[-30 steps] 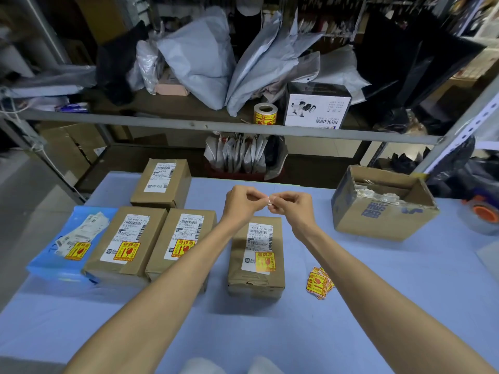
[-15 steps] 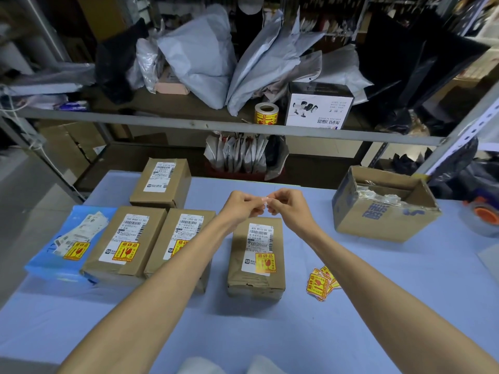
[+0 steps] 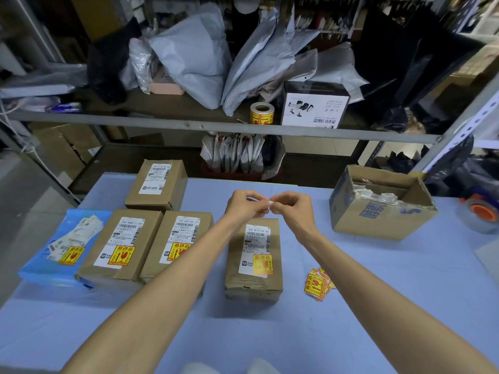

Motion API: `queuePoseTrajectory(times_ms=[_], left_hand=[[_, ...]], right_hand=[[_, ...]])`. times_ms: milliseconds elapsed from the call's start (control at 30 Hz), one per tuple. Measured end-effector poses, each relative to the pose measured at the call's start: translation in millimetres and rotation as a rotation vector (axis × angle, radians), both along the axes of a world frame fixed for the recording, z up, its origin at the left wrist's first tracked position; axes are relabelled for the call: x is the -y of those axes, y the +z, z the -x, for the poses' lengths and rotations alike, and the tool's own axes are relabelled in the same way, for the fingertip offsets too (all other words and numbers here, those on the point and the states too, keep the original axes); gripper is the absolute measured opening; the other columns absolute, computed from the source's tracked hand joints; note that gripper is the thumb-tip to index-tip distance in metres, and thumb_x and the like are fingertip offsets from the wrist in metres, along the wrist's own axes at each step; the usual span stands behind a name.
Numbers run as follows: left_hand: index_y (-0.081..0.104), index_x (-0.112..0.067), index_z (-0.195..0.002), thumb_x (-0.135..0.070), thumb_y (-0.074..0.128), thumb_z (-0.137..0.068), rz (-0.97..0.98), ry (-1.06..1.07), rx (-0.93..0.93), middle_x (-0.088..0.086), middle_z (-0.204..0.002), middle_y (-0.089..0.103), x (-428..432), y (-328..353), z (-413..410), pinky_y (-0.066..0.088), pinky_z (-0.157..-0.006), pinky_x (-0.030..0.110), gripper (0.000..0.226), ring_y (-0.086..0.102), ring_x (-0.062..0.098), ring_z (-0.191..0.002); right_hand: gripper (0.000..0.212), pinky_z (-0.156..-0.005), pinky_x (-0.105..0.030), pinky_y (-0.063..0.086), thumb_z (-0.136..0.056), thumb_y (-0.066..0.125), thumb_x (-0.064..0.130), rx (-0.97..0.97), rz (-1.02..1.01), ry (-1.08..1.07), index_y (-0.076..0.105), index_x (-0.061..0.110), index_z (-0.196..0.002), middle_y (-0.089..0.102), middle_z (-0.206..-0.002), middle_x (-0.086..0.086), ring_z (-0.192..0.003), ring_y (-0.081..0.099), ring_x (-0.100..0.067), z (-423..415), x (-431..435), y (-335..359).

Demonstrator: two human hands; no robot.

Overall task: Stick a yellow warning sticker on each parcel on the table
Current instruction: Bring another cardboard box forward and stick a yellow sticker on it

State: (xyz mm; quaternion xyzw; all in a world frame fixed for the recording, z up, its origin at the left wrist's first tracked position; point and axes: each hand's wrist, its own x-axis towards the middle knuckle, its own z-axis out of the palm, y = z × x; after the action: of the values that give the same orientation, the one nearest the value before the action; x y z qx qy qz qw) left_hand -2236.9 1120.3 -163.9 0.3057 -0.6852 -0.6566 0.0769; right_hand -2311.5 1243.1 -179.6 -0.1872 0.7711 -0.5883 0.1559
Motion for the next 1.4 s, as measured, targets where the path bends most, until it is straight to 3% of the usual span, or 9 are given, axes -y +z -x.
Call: queuePoseTrajectory(times_ms=[200, 300, 433, 600, 767, 900, 1033, 1267, 1400], left_hand=[[0.068, -0.014, -0.079, -0.014, 0.075, -0.079, 0.162, -0.098, 0.035, 0.014, -0.087, 0.072, -19, 4, 24, 0.059, -0.078, 0.033, 0.007, 0.07, 0.023, -0.08], [0.07, -0.014, -0.083, -0.019, 0.073, -0.081, 0.334, -0.2, 0.047, 0.009, -0.082, 0.073, -33, 13, 46, 0.057, -0.073, 0.032, 0.007, 0.07, 0.018, -0.078], [0.07, -0.015, -0.092, -0.02, 0.068, -0.084, 0.548, -0.371, 0.019, 0.002, -0.078, 0.069, -51, 26, 86, 0.05, -0.062, 0.028, 0.009, 0.065, 0.014, -0.075], [0.065, -0.017, -0.11, -0.019, 0.069, -0.081, 0.829, -0.515, 0.117, 0.005, -0.101, 0.068, -71, 36, 147, 0.052, -0.083, 0.034, 0.029, 0.063, 0.022, -0.094], [0.059, -0.014, -0.116, -0.019, 0.065, -0.086, 1.062, -0.647, 0.175, 0.009, -0.111, 0.065, -85, 49, 194, 0.052, -0.086, 0.04, 0.031, 0.062, 0.027, -0.101], [0.058, -0.012, -0.117, -0.016, 0.063, -0.088, 1.104, -0.645, 0.185, 0.011, -0.112, 0.064, -92, 54, 219, 0.053, -0.085, 0.039, 0.029, 0.062, 0.028, -0.1], [0.058, -0.011, -0.117, -0.016, 0.062, -0.089, 1.119, -0.642, 0.211, 0.012, -0.117, 0.063, -91, 55, 230, 0.053, -0.089, 0.041, 0.029, 0.061, 0.03, -0.104], [0.059, -0.01, -0.119, -0.018, 0.062, -0.089, 1.076, -0.598, 0.276, 0.012, -0.116, 0.063, -75, 51, 215, 0.052, -0.085, 0.038, 0.031, 0.063, 0.028, -0.101], [0.06, -0.01, -0.118, -0.019, 0.063, -0.088, 1.051, -0.54, 0.311, 0.012, -0.121, 0.062, -55, 52, 189, 0.052, -0.087, 0.039, 0.031, 0.06, 0.028, -0.106]], right_hand=[[0.01, -0.069, -0.029, 0.061, -0.08, 0.072, 0.002, 0.006, -0.015, -0.044, 0.072, 0.002, -0.089, 0.071, -0.077, -0.01, -0.07, 0.071, -0.021, 19, -21, 5], [0.007, -0.061, -0.026, 0.06, -0.082, 0.071, 0.002, -0.003, -0.032, -0.088, 0.07, -0.002, -0.088, 0.07, -0.076, -0.01, -0.061, 0.07, -0.017, 35, -37, 11], [0.005, -0.059, -0.027, 0.059, -0.08, 0.072, 0.002, -0.067, -0.071, -0.15, 0.072, 0.003, -0.085, 0.07, -0.081, -0.011, -0.069, 0.071, -0.02, 72, -62, 20], [0.006, -0.058, -0.014, 0.051, -0.079, 0.074, 0.001, -0.14, -0.132, -0.214, 0.071, 0.0, -0.084, 0.068, -0.076, -0.008, -0.065, 0.062, -0.011, 127, -93, 39], [0.008, -0.068, -0.023, 0.048, -0.08, 0.076, 0.008, -0.351, -0.378, -0.206, 0.07, 0.009, -0.086, 0.066, -0.081, -0.002, -0.075, 0.061, -0.013, 183, -119, 50], [0.012, -0.076, -0.029, 0.05, -0.084, 0.065, -0.002, -0.43, -0.586, -0.23, 0.073, 0.005, -0.089, 0.07, -0.091, -0.012, -0.09, 0.065, -0.024, 219, -130, 45], [0.024, -0.083, -0.042, 0.055, -0.089, 0.049, -0.001, -0.399, -0.659, -0.287, 0.072, 0.002, -0.095, 0.072, -0.096, -0.018, -0.093, 0.065, -0.033, 235, -133, 43], [0.026, -0.079, -0.029, 0.044, -0.093, 0.058, 0.019, -0.407, -0.658, -0.148, 0.067, 0.004, -0.111, 0.069, -0.11, -0.014, -0.102, 0.064, -0.028, 219, -118, 48], [0.038, -0.084, -0.033, 0.049, -0.088, 0.065, 0.03, -0.361, -0.714, 0.069, 0.064, 0.007, -0.117, 0.066, -0.119, -0.012, -0.107, 0.062, -0.026, 194, -90, 59]])
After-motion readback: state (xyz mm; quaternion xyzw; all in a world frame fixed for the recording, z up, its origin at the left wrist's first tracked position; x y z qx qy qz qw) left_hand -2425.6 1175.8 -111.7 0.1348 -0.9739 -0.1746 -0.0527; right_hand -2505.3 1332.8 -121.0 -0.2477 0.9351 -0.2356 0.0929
